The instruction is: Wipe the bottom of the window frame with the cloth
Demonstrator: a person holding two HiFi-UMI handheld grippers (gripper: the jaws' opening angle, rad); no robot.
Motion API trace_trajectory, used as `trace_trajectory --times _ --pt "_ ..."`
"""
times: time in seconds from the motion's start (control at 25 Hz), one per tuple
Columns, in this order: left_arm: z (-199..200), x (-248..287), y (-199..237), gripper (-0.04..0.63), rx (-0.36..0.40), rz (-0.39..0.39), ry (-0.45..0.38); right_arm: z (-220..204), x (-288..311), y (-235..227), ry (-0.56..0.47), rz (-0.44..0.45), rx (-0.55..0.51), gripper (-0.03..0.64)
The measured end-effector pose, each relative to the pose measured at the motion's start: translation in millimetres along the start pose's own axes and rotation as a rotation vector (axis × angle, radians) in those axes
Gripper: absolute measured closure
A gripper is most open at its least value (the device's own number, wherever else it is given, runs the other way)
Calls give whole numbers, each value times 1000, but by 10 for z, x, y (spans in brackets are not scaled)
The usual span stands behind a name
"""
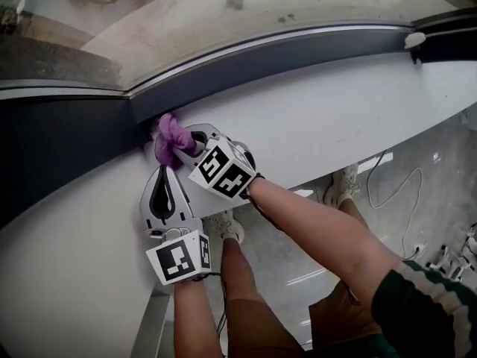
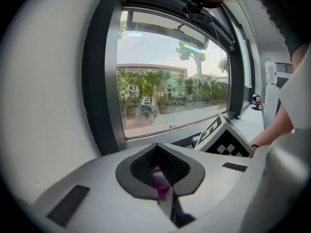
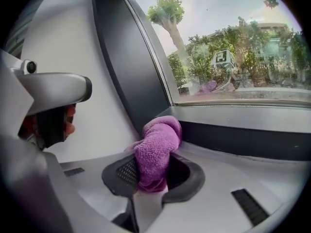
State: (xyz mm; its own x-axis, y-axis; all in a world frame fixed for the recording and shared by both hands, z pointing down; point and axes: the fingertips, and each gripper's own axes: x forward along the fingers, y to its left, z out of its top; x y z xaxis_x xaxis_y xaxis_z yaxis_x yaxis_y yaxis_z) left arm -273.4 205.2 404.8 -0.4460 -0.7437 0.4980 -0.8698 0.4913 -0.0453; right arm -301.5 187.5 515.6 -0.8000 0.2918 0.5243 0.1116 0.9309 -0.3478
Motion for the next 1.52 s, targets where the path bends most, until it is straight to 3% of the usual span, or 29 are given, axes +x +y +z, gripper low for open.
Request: trace_trajectory --times 1.52 --pt "517 823 -2105 588 63 -211 1 -513 -1923 -1665 27 -210 35 514"
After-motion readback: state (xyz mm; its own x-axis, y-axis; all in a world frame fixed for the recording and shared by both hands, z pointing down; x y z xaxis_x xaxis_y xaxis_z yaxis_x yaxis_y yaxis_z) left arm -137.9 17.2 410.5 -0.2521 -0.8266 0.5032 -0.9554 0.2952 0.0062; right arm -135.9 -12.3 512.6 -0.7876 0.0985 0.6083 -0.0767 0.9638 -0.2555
